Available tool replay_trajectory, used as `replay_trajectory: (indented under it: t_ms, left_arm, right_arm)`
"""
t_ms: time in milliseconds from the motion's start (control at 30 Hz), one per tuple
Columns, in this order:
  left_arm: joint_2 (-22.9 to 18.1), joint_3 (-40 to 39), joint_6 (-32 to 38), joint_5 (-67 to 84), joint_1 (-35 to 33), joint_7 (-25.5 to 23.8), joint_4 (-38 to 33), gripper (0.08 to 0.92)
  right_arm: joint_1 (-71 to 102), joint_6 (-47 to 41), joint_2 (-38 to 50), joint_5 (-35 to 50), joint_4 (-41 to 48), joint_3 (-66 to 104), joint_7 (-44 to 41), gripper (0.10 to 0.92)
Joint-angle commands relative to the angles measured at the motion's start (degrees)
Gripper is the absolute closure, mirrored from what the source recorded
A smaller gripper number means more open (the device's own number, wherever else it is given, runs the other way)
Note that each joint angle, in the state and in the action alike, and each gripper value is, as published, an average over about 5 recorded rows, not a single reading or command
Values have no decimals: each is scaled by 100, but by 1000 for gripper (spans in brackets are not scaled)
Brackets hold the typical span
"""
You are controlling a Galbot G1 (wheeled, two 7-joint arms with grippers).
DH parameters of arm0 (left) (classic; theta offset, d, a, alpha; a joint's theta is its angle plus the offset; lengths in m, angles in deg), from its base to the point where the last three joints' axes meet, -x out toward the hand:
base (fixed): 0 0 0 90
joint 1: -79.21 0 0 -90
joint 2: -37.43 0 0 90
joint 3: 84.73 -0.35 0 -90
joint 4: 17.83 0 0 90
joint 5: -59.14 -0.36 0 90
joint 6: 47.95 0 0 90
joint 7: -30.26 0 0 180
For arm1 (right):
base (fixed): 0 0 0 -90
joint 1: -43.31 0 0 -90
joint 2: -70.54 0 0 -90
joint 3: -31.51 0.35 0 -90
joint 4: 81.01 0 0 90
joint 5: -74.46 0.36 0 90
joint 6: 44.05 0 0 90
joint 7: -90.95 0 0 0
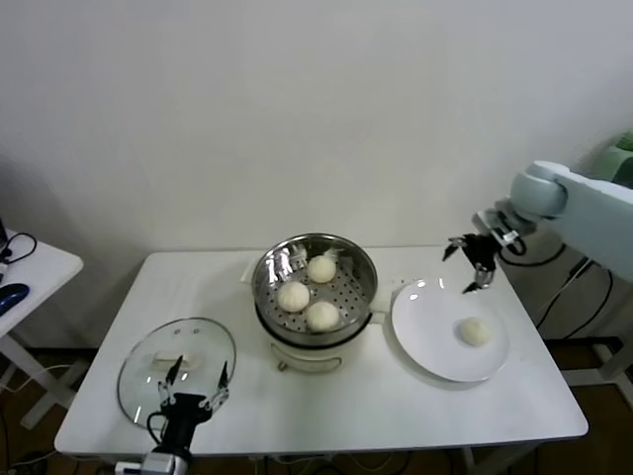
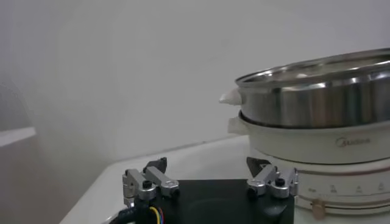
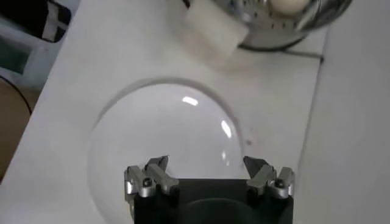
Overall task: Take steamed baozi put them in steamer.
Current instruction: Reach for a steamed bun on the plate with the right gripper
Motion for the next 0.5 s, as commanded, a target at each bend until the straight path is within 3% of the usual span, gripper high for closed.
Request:
replay_trajectory:
  t_ms: [33,500]
  left_arm:
    - [-46,1,118,-444,-353,-9,-328,177]
    - [-100,27,159,-428,-341,-3,-231,177]
  right_arm:
    - [2059,-289,589,-852,536,1505,138,203]
    - [2706,-247,79,-1115,1298,1986,306,203]
